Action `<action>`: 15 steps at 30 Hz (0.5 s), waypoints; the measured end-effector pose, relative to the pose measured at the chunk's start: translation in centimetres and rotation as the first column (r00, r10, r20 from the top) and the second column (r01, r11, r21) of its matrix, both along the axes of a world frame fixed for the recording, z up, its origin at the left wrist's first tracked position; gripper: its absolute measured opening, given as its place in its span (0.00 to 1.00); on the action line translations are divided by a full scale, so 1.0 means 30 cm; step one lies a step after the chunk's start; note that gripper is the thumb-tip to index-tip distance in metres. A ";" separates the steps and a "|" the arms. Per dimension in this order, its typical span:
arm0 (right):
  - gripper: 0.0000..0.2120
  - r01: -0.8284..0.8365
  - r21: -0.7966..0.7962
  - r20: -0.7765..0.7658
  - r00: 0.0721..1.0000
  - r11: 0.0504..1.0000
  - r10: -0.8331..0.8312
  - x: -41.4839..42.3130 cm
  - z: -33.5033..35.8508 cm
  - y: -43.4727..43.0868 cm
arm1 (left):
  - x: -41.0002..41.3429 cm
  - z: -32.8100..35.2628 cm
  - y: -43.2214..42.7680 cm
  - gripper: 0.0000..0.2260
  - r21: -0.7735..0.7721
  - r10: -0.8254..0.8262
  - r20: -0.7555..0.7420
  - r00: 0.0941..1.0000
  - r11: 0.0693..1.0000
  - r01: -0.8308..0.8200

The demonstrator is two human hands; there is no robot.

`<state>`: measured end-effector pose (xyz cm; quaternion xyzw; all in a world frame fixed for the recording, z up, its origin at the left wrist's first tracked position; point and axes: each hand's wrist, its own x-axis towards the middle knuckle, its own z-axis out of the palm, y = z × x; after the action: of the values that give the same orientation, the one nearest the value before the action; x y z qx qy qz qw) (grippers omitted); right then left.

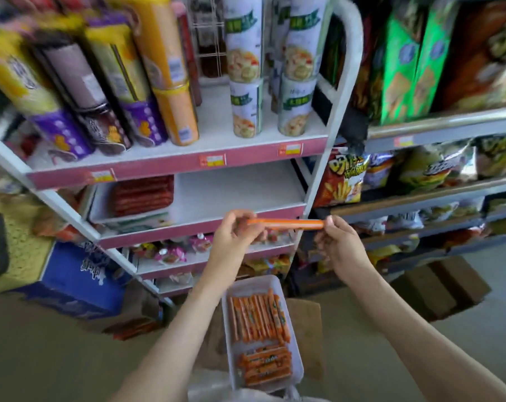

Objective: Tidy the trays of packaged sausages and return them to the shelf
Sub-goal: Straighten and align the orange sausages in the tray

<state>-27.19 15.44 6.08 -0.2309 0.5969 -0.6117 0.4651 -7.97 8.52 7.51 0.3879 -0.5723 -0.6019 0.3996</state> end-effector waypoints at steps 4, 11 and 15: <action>0.16 0.069 0.005 0.157 0.985 0.998 -0.068 0.039 0.002 0.003 | -0.069 0.096 0.045 0.07 -0.065 -0.049 -0.078 0.996 0.997 0.044; 0.16 0.107 -0.059 0.254 0.963 0.993 -0.089 -0.009 0.056 0.014 | -0.205 0.167 0.040 0.03 -0.062 -0.188 -0.185 0.965 0.982 0.179; 0.09 0.042 0.099 -0.263 0.965 0.994 -0.015 -0.050 0.082 0.048 | -0.247 0.149 0.036 0.03 -0.241 -0.189 0.000 0.982 0.953 0.183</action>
<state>-28.68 16.88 8.56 -0.2765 0.6872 -0.5508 0.3847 -15.37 9.61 11.98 0.2742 -0.6701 -0.5679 0.3916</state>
